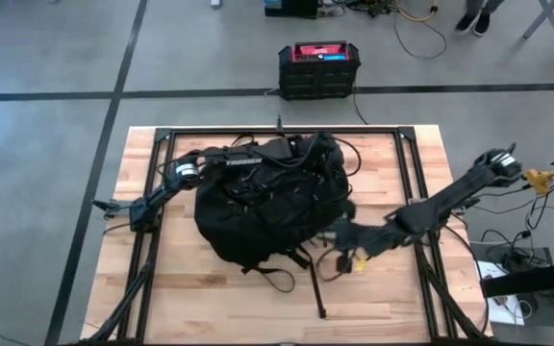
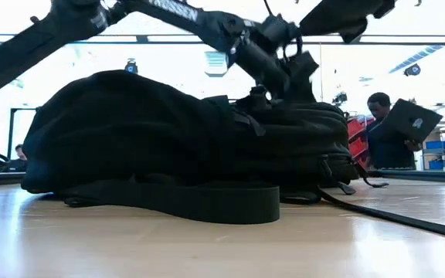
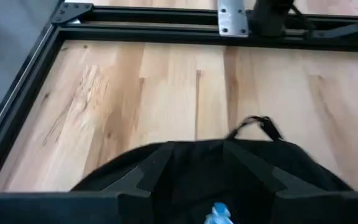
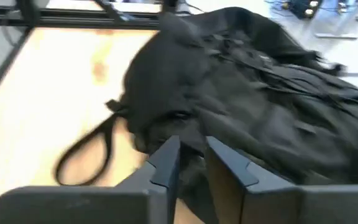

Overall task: Unpack backpack
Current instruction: Close the backpack

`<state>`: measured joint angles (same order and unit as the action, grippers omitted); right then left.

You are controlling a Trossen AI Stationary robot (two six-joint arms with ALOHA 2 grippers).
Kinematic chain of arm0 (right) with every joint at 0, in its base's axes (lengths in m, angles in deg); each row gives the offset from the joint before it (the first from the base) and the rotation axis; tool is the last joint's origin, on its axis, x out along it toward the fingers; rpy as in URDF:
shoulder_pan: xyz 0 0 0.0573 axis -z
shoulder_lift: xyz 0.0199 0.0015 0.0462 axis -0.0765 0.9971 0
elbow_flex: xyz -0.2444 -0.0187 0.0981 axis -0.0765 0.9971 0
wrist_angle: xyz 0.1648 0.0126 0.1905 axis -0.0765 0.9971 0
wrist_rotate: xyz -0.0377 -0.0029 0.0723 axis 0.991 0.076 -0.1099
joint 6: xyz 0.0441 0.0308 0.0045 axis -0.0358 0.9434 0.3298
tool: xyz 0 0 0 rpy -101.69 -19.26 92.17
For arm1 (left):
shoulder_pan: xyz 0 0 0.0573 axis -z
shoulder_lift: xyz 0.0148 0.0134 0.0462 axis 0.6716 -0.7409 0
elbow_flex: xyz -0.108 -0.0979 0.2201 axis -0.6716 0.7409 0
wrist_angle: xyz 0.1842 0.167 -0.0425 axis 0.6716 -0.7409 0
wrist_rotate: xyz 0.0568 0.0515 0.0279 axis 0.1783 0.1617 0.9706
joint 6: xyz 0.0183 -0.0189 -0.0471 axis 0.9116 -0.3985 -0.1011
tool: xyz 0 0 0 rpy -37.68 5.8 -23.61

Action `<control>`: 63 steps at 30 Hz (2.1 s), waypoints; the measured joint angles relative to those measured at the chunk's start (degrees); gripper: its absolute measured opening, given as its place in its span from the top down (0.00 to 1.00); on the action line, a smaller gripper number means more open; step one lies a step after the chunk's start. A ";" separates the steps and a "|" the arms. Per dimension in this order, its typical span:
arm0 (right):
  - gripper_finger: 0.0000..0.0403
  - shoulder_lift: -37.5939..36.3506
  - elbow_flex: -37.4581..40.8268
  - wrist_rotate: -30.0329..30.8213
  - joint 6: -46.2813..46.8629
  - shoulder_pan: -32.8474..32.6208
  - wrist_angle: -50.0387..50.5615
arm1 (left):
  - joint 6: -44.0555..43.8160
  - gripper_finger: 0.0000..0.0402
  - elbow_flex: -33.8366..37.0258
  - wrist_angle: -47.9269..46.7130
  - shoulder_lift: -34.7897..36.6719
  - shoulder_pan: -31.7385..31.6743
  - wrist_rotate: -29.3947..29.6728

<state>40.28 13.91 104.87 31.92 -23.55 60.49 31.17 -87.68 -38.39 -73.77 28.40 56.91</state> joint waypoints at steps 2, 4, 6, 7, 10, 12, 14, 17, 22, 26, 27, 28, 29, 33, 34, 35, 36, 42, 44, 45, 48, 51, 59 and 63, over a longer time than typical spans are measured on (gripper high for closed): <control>0.75 -3.99 1.36 -0.07 0.07 -0.05 2.43 | -0.02 0.71 0.13 -1.88 1.28 0.07 -0.18; 0.71 -7.60 3.19 0.17 0.10 -0.05 3.28 | -0.11 0.72 0.35 -3.21 3.24 0.24 -0.30; 0.68 -11.15 5.63 0.35 -0.23 -0.02 3.43 | -0.15 0.75 1.33 -3.04 6.11 0.30 -0.49; 0.67 -12.75 6.96 0.56 -0.58 0.08 3.44 | -0.26 0.77 2.66 -2.68 7.95 0.32 -0.64; 0.65 -17.32 10.96 3.32 -0.52 0.06 3.39 | -0.54 0.81 9.60 -0.72 13.90 0.38 1.15; 0.66 -20.25 13.65 3.83 -0.55 0.06 3.16 | -1.09 0.84 16.75 1.13 18.93 0.38 3.05; 0.69 -22.70 16.16 3.72 -0.52 0.06 1.59 | -1.85 0.86 25.07 5.37 25.03 0.41 4.80; 0.76 -25.31 19.38 2.77 -1.55 0.06 -2.19 | -3.91 0.88 39.61 13.73 35.94 0.41 6.92; 0.94 -26.87 23.12 2.41 -4.94 0.84 -9.38 | -7.17 0.91 63.63 29.18 52.79 0.41 7.85; 0.98 -27.22 24.84 0.01 -7.35 3.05 -12.84 | -9.98 0.93 78.89 40.19 65.68 0.32 8.09; 0.98 -27.22 24.94 -1.60 -7.64 3.93 -12.86 | -10.63 0.93 82.27 41.76 68.45 0.30 8.24; 0.98 -27.26 25.02 -3.33 -8.21 5.00 -12.90 | -11.45 0.93 85.36 42.48 71.21 0.30 8.22; 0.99 -27.25 25.03 -5.09 -8.56 6.29 -13.31 | -12.18 0.93 88.12 42.61 74.04 0.30 8.37; 1.00 -27.25 25.03 -12.66 -10.46 12.51 -14.49 | -13.98 0.93 96.72 43.19 85.79 0.30 9.24; 1.00 -27.35 25.03 -13.27 -10.77 14.07 -14.45 | -14.28 0.93 98.59 42.97 88.68 0.30 9.29; 1.00 -27.91 25.03 -13.27 -11.14 15.52 -14.02 | -14.44 0.93 100.31 42.79 91.45 0.30 9.42; 1.00 -28.69 25.03 -13.27 -11.61 16.72 -12.94 | -14.69 0.93 101.88 42.80 94.35 0.30 9.60; 1.00 -37.32 27.34 -13.34 -15.23 18.22 -11.47 | -15.93 0.93 108.14 34.80 112.32 0.30 10.80; 1.00 -41.40 28.52 -13.61 -15.58 18.23 -11.56 | -16.61 0.93 108.74 30.14 116.95 0.30 11.36; 1.00 -43.39 29.28 -14.19 -15.66 18.23 -11.50 | -16.85 0.93 108.93 28.65 119.34 0.30 12.17; 1.00 -49.13 31.53 -15.93 -15.75 18.23 -11.65 | -16.63 0.93 109.64 24.51 125.88 0.30 13.43; 1.00 -54.69 34.16 -16.72 -15.41 18.23 -11.30 | -16.39 0.93 110.72 20.90 130.42 0.34 13.42; 1.00 -62.02 39.49 -20.06 -15.06 18.20 -11.73 | -17.55 0.93 116.25 27.73 130.29 2.14 11.66; 1.00 -61.60 41.13 -20.33 -15.04 18.20 -12.04 | -17.88 0.94 120.10 31.48 130.07 4.34 11.15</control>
<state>-21.32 55.04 84.53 16.88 -5.35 48.45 13.30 32.41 -6.91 56.30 32.74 68.06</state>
